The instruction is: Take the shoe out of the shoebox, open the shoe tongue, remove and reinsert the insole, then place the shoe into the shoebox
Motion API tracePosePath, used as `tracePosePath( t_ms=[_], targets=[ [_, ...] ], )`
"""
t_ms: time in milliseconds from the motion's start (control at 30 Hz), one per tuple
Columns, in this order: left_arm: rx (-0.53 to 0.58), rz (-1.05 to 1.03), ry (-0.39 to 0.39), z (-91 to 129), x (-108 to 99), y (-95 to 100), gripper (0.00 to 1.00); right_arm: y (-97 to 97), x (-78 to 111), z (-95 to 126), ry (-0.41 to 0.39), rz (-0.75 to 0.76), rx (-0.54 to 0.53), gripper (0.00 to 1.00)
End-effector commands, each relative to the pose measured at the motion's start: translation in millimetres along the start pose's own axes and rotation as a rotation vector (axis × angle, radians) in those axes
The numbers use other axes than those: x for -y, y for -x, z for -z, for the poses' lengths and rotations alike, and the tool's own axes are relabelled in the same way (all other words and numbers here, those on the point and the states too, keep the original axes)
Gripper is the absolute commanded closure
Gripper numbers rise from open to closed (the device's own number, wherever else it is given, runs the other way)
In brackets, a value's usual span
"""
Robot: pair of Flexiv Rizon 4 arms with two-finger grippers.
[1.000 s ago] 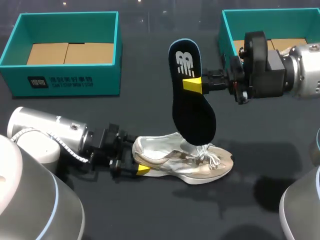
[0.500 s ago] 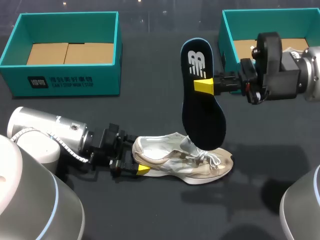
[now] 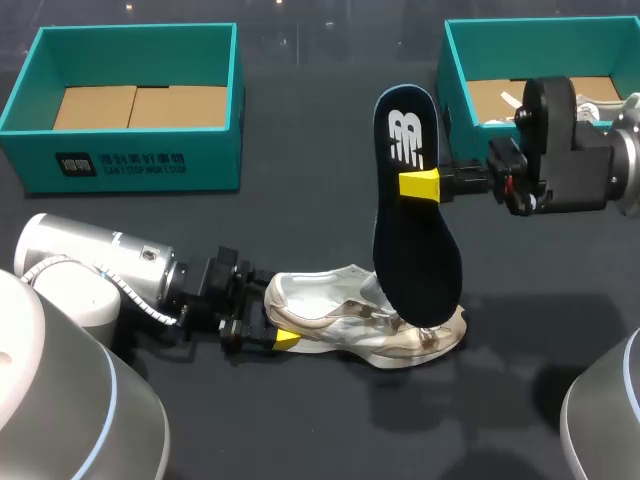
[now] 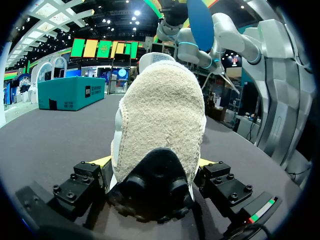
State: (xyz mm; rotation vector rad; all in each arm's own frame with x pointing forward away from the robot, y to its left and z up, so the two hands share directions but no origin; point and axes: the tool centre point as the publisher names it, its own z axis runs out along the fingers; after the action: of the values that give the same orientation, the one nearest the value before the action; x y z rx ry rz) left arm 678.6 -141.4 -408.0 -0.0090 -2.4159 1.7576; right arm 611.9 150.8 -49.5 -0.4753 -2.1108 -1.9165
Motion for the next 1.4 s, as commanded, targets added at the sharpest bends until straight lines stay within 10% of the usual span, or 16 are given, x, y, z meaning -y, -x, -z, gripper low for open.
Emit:
tracePosePath(
  t_ms=[33, 300, 467, 1400],
  targets=[
    [0.002, 0.0, 0.0, -0.1, -0.2, 0.3, 1.0, -4.0, 0.3, 4.3, -0.004, -0.001, 0.007, 1.0],
    [0.004, 0.016, 0.008, 1.3, -0.8, 1.2, 1.0, -4.0, 0.3, 4.3, -0.004, -0.001, 0.007, 1.0],
    [0.012, 0.029, 0.038, 6.0, -1.1, 5.2, 0.0, -4.0, 0.3, 4.3, -0.004, -0.001, 0.007, 1.0],
    [0.028, -0.04, 0.494, 51.6, 2.6, 4.6, 0.0, -4.0, 0.3, 4.3, -0.004, -0.001, 0.007, 1.0]
  ],
)
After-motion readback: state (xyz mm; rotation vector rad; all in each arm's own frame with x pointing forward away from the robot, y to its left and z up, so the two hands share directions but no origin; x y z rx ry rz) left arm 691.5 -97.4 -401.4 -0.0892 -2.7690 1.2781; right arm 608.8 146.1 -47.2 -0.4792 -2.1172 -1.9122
